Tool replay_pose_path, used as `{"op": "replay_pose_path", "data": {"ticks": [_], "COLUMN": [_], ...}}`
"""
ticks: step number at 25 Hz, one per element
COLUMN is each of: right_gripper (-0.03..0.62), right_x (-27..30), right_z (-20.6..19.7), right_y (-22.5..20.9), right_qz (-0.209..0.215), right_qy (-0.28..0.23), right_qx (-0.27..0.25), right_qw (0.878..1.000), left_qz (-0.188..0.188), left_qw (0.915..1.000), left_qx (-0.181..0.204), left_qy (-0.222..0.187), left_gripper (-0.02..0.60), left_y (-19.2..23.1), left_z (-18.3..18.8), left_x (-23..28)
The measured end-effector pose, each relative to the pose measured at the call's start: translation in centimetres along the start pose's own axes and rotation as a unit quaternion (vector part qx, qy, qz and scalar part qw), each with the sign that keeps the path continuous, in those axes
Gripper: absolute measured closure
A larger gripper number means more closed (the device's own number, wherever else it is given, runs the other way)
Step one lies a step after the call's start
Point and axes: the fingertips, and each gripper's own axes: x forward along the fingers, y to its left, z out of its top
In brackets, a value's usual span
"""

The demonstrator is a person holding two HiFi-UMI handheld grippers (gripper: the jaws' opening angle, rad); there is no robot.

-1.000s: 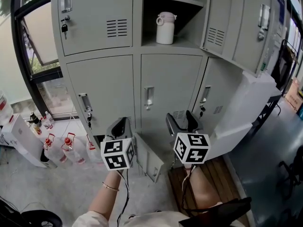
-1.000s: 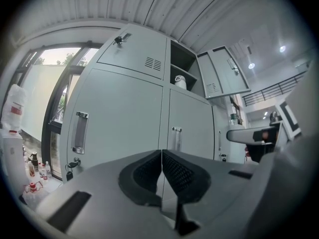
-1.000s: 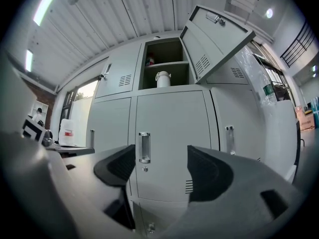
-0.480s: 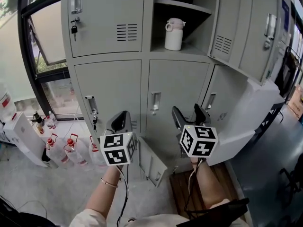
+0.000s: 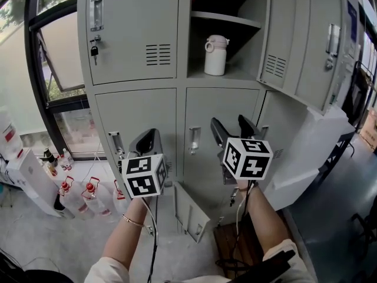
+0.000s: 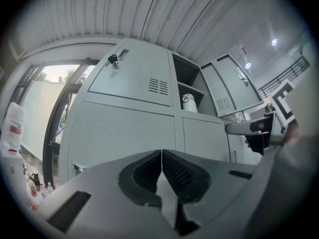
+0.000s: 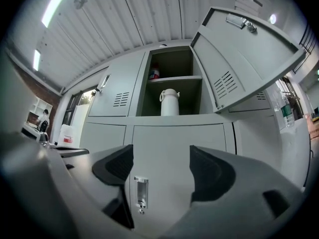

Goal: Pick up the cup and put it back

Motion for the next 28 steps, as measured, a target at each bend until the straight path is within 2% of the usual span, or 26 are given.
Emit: {"op": "replay_pose_path", "data": {"ticks": [10,17,22,28], "right_gripper": [0.253,0.253,0.252,0.252], "right_x": [4.3,7.3,9.6,12.1], "right_z": [6.0,10.0,11.3,12.0], "right_y": [-1.5,-1.3,-1.5,-2.8], "right_qz": [-0.001,0.008,0.011,0.002], "right_qy": [-0.016,-0.017,-0.003,0.026], "right_qx": [-0.006,-0.021,-0.030,-0.051], "right_qw": [1.000,1.000,0.999,0.998], "left_qz": [-0.005,0.005,0.013,0.027], "left_qw": [0.9985,0.9976,0.9978,0.9969], "left_qx": [0.040,0.040,0.031,0.041], "left_qy": [-0.036,-0.056,-0.058,-0.062], "left_gripper": [0.572,0.572,0.572,0.572], "left_y": [0.3,0.7,0.8,1.4], "left_z": [6.1,10.4,11.8,13.0], "left_x": [2.6,4.4,5.0,5.1]}}
